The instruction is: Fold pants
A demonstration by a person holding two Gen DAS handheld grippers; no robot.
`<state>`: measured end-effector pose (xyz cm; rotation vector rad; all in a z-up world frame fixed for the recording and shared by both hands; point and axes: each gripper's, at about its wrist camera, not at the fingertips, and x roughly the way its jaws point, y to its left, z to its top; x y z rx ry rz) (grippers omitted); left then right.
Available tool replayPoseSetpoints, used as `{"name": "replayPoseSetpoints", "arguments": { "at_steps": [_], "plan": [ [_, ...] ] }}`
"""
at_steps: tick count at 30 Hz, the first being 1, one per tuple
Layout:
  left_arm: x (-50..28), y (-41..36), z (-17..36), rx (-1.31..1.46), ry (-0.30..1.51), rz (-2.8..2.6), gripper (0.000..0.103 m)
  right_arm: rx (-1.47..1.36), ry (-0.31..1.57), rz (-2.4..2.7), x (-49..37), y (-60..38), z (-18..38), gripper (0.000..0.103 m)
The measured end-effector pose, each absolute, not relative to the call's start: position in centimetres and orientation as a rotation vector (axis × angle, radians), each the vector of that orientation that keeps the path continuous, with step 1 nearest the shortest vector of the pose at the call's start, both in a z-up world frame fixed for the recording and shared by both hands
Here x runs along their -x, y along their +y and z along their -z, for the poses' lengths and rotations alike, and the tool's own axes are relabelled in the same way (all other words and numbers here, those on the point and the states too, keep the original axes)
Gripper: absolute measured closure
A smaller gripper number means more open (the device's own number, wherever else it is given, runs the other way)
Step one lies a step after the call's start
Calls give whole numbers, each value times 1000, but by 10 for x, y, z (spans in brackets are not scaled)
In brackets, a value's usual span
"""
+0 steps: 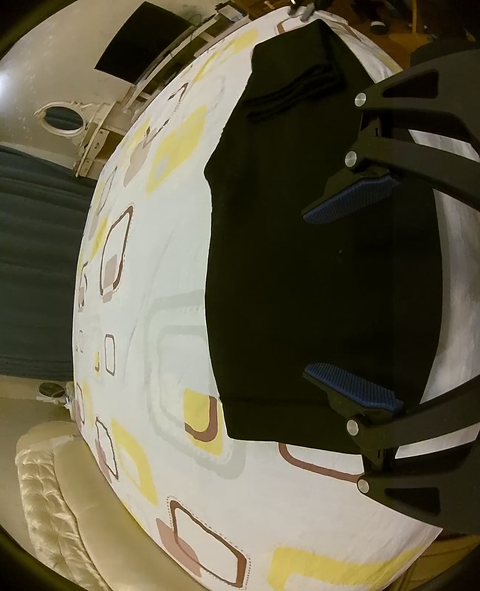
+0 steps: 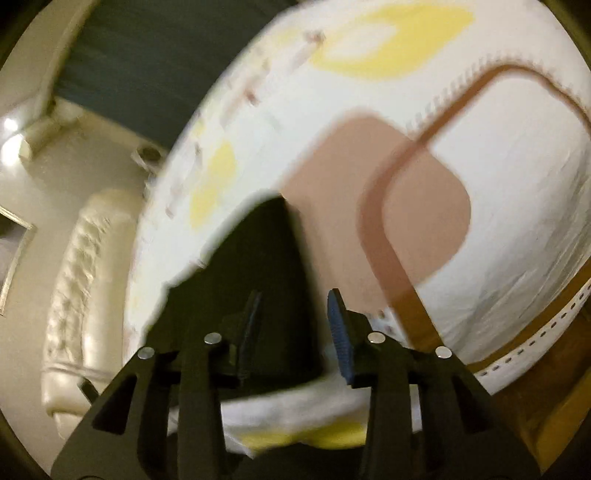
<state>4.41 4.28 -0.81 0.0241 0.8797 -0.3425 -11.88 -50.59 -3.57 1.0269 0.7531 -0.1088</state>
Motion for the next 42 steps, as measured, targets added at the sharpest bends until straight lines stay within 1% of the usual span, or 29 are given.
{"name": "replayPoseSetpoints", "arguments": {
  "at_steps": [1,3,8,14,15,17,23,28,31,34,40,41,42],
  "plan": [
    [-45,44,8,-16,882,339,26,-1060,700,66,120,-499,27,58],
    [-46,47,9,0,889,339,26,-1099,660,-47,110,-479,21,58],
    [-48,55,9,-2,896,332,26,-1032,775,-259,66,-412,31,58],
    [-60,81,6,69,940,347,26,-923,924,-247,47,-378,57,57],
    [-63,90,5,99,946,342,26,-918,938,-240,46,-373,60,57],
    [-70,109,5,156,964,338,26,-923,929,-241,47,-363,62,52],
    [-85,154,19,290,1032,361,26,-935,926,-254,50,-357,72,51],
    [-98,180,42,440,1104,406,26,-934,925,-255,54,-365,65,50],
    [-104,179,57,472,1165,456,26,-930,922,-255,55,-367,61,47],
    [-109,171,57,429,1162,492,26,-926,919,-256,54,-367,58,44],
    [-123,159,59,434,1178,542,26,-920,914,-258,54,-368,54,40],
    [-123,158,59,454,1176,558,27,-922,912,-260,54,-368,53,38],
    [-124,157,60,468,1177,568,33,-922,911,-260,54,-367,53,38]
  ]
}}
